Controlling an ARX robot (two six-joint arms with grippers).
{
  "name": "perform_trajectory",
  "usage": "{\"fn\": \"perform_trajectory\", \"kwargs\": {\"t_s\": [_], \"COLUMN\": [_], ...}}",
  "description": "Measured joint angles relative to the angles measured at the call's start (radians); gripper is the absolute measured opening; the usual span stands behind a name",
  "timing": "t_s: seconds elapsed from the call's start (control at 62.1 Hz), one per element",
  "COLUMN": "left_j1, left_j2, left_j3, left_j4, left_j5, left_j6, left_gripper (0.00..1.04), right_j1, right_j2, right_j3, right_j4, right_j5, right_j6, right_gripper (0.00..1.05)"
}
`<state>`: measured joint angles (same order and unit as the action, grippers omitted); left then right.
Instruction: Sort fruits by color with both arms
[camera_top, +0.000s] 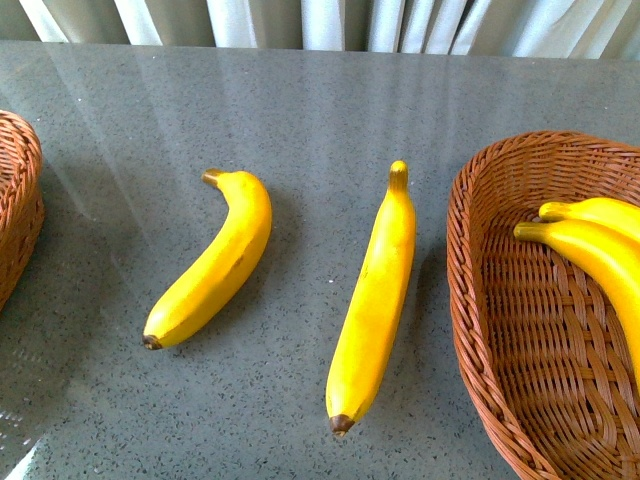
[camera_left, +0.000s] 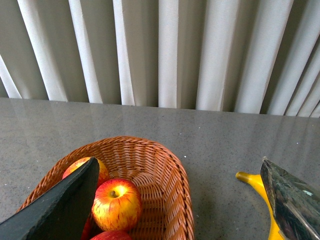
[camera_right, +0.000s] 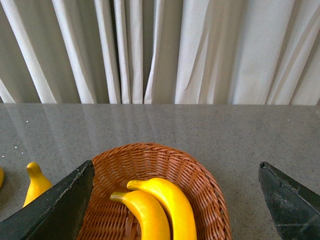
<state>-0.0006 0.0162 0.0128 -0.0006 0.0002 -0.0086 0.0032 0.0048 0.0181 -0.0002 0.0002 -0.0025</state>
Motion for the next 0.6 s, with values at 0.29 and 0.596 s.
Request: {"fn": "perform_trajectory", "kwargs": {"t_s": [0.29,0.596], "left_j1": [0.000,0.000], "left_j2": [0.000,0.000], "left_j3": [0.000,0.000], "left_j4": [0.000,0.000], "left_j5": [0.000,0.000], "left_j6": [0.000,0.000], "left_gripper": [0.96,0.96], "right_j1": [-0.005,0.175], "right_j2": [0.007,0.765], "right_j3": [0.003,0.426], "right_j4": [-0.008,-0.022], "right_j5": [-0.021,-0.280], "right_j6": [0.005,0.297], "right_gripper": [0.96,0.96]}}
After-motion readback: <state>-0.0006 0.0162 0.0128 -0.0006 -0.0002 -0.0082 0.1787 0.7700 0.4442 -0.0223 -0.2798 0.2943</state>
